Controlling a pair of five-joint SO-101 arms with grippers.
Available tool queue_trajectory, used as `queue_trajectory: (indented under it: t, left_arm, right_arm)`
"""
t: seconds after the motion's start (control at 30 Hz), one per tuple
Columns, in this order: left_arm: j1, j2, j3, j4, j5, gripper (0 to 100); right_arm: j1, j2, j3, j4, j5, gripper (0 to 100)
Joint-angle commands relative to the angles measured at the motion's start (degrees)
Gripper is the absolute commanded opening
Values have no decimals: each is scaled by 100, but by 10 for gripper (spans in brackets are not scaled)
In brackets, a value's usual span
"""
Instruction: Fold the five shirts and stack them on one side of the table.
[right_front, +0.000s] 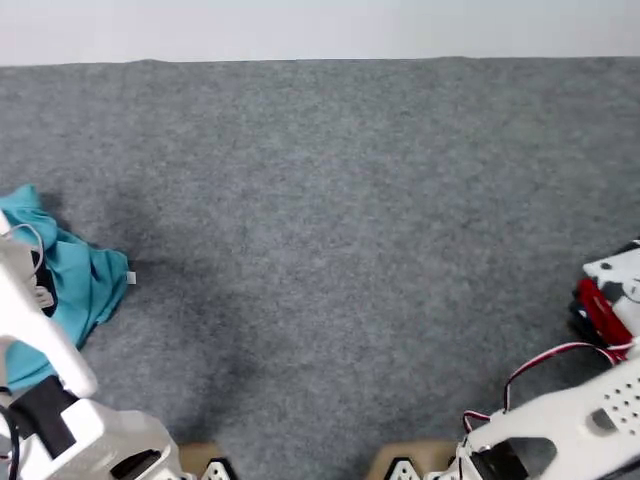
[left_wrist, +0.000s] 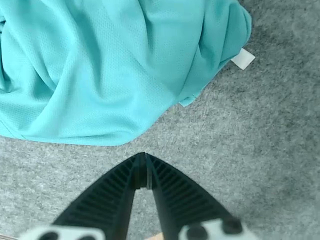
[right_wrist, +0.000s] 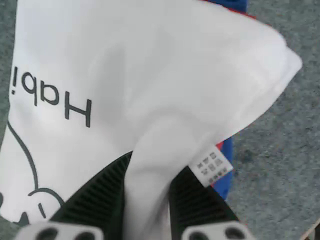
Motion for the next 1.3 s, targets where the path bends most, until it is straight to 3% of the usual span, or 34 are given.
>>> queue_trajectory:
  t: [0.0, 0.1, 0.3, 0.4, 0.63, 0.93, 1.27]
  left_arm:
    - [35, -281, 13, 158, 0, 4]
    - [35, -281, 207, 158, 0, 4]
    - [35, -281, 444, 141, 0, 4]
    - [35, -290, 418, 149, 0, 4]
    - [35, -290, 435, 149, 0, 4]
    - [35, -281, 435, 149, 0, 4]
    - [35, -237, 435, 123, 0, 4]
  right_arm:
    - [233, 189, -79, 145, 273, 13]
    - [330, 356, -79, 154, 176, 81]
    - [374, 145, -422, 180, -431, 411]
    - [251, -127, -686, 198, -598, 485]
    - [-180, -1385, -721, 215, -659, 364]
    - [-760, -2791, 1477, 207, -422, 10]
    - [-13, -3143, 3209, 154, -220, 10]
